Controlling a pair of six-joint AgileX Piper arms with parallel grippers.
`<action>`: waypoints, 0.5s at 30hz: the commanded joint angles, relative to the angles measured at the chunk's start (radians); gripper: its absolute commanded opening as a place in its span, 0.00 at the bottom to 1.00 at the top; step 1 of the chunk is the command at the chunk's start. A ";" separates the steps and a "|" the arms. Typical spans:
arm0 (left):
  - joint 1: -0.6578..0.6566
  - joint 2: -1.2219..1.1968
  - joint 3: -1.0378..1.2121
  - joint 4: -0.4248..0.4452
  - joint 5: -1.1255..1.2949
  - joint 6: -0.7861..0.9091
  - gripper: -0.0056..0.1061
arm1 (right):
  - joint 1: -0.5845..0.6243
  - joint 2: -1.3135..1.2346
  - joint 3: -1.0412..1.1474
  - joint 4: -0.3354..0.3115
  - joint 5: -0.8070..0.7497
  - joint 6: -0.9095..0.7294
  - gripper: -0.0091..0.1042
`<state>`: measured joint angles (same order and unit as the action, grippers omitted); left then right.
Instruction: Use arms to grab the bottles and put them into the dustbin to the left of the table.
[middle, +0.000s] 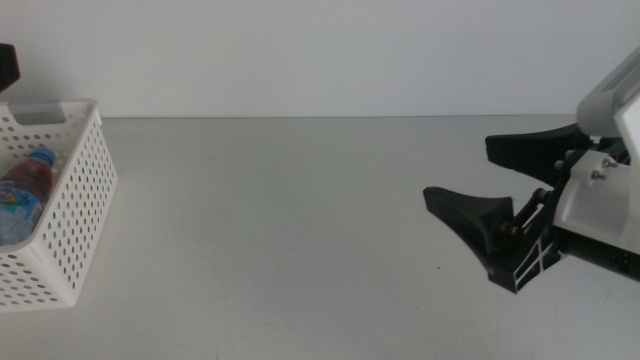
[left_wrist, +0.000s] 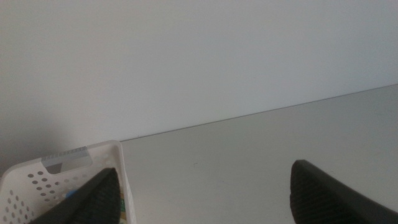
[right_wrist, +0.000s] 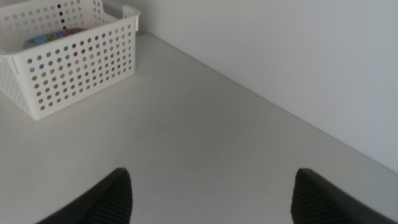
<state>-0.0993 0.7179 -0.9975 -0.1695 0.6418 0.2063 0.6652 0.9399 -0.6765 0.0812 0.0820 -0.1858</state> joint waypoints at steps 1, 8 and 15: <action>-0.004 -0.001 -0.025 -0.009 -0.079 -0.011 0.89 | -0.035 -0.047 -0.026 -0.012 -0.073 -0.012 0.66; -0.004 -0.029 0.049 -0.007 -0.116 -0.011 0.89 | -0.280 -0.212 -0.023 -0.012 -0.073 -0.012 0.66; -0.004 -0.120 0.271 -0.008 -0.276 -0.011 0.89 | -0.502 -0.391 -0.018 -0.013 -0.074 -0.012 0.66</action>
<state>-0.0993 0.6183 -0.7478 -0.1695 0.4835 0.2054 0.2077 0.5883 -0.6702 0.0803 0.0819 -0.1858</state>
